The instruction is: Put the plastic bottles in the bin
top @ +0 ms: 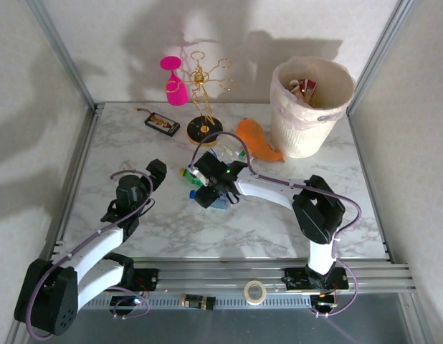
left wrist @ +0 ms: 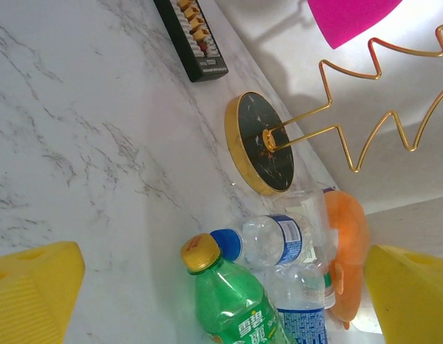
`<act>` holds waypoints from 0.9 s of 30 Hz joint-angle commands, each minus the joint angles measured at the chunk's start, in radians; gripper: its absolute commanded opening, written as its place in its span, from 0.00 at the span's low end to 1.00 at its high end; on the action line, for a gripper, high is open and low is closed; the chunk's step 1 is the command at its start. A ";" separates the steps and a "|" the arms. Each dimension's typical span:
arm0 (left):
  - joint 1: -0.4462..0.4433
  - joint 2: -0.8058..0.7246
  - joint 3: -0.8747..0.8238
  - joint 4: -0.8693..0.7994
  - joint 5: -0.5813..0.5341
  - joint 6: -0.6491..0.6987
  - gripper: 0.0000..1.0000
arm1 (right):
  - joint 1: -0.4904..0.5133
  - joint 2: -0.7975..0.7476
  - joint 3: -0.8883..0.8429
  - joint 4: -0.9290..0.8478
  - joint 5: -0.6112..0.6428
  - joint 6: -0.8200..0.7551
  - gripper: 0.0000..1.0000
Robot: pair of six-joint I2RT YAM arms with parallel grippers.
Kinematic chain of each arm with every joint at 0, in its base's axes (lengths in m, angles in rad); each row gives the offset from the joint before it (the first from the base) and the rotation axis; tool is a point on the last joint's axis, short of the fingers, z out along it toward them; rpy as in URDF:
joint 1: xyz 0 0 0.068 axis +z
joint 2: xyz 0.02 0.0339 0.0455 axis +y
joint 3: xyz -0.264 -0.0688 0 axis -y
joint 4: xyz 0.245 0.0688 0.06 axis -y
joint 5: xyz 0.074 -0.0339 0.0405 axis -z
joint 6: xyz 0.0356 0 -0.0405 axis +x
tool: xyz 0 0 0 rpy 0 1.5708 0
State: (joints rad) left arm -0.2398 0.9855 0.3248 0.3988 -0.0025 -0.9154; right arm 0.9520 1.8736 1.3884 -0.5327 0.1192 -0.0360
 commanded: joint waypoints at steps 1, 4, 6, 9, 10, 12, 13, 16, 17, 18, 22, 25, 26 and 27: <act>0.016 -0.026 -0.013 0.006 -0.001 -0.006 1.00 | 0.008 0.041 0.038 -0.055 0.074 -0.040 0.87; 0.022 -0.032 -0.013 0.000 0.001 -0.003 1.00 | 0.008 0.059 0.040 -0.055 0.067 -0.050 0.87; 0.022 -0.032 -0.015 0.000 0.001 -0.005 1.00 | 0.009 0.069 0.037 -0.059 0.047 -0.052 0.87; 0.023 -0.030 -0.016 0.006 0.002 -0.011 0.99 | 0.020 0.082 0.024 -0.064 0.037 -0.048 0.86; 0.023 -0.028 -0.018 0.010 0.004 -0.013 0.99 | 0.027 0.084 0.018 -0.064 0.039 -0.048 0.86; 0.022 -0.024 -0.018 0.014 0.009 -0.018 1.00 | 0.038 0.085 0.008 -0.065 0.030 -0.044 0.85; 0.023 -0.023 -0.017 0.016 0.011 -0.018 1.00 | 0.042 0.085 0.004 -0.067 0.026 -0.042 0.85; 0.024 -0.019 -0.014 0.018 0.015 -0.021 0.99 | 0.055 0.078 -0.011 -0.066 0.015 -0.036 0.85; 0.023 -0.019 -0.013 0.020 0.016 -0.022 1.00 | 0.059 0.075 -0.017 -0.066 0.014 -0.034 0.85; 0.023 -0.019 -0.013 0.020 0.016 -0.022 1.00 | 0.062 0.072 -0.024 -0.066 0.014 -0.032 0.85; 0.023 -0.020 -0.016 0.020 0.023 -0.025 1.00 | 0.065 0.068 -0.057 -0.061 0.023 -0.024 0.84; 0.024 -0.024 -0.024 0.018 0.024 -0.027 1.00 | 0.066 0.075 -0.074 -0.056 0.037 -0.019 0.84; 0.023 -0.025 -0.028 0.021 0.024 -0.030 1.00 | 0.068 0.079 -0.076 -0.055 0.040 -0.019 0.83; 0.023 -0.028 -0.030 0.020 0.025 -0.031 1.00 | 0.068 0.080 -0.076 -0.053 0.041 -0.019 0.82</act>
State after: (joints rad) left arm -0.2253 0.9684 0.3180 0.4011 0.0055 -0.9295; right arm 1.0107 1.9469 1.3212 -0.5720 0.1474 -0.0635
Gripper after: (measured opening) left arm 0.996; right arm 0.820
